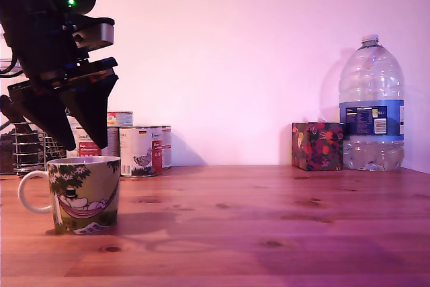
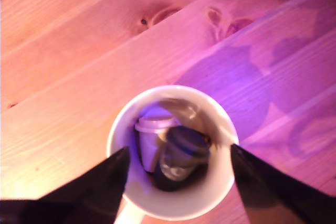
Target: Pick up the coffee capsules from the table one by one and drop them inside the nearest coffee cup
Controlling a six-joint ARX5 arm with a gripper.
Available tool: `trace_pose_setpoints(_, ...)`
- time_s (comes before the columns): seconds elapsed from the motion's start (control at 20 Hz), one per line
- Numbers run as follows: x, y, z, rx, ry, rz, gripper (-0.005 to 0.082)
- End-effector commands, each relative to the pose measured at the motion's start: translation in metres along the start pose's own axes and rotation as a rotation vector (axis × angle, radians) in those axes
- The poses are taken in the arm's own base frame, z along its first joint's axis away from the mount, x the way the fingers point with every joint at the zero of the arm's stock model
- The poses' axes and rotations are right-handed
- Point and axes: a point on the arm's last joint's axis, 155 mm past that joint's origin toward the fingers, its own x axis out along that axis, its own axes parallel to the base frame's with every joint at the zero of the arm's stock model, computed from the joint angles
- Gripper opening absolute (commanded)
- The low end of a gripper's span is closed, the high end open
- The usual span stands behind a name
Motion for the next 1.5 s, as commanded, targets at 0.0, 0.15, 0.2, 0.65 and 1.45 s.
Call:
trace_pose_setpoints(0.0,0.001,0.0,0.002,-0.003,-0.007,-0.001,0.0602)
trace_pose_setpoints(0.15,0.001,-0.001,0.003,-0.003,-0.01,-0.003,0.0579)
trace_pose_setpoints(0.2,0.001,0.0,0.005,-0.002,-0.017,-0.003,0.0518)
trace_pose_setpoints(0.65,-0.032,-0.004,0.028,0.027,-0.29,0.007,-0.0021)
trace_pose_setpoints(1.45,-0.096,-0.013,-0.039,-0.031,-0.781,0.037,-0.0021)
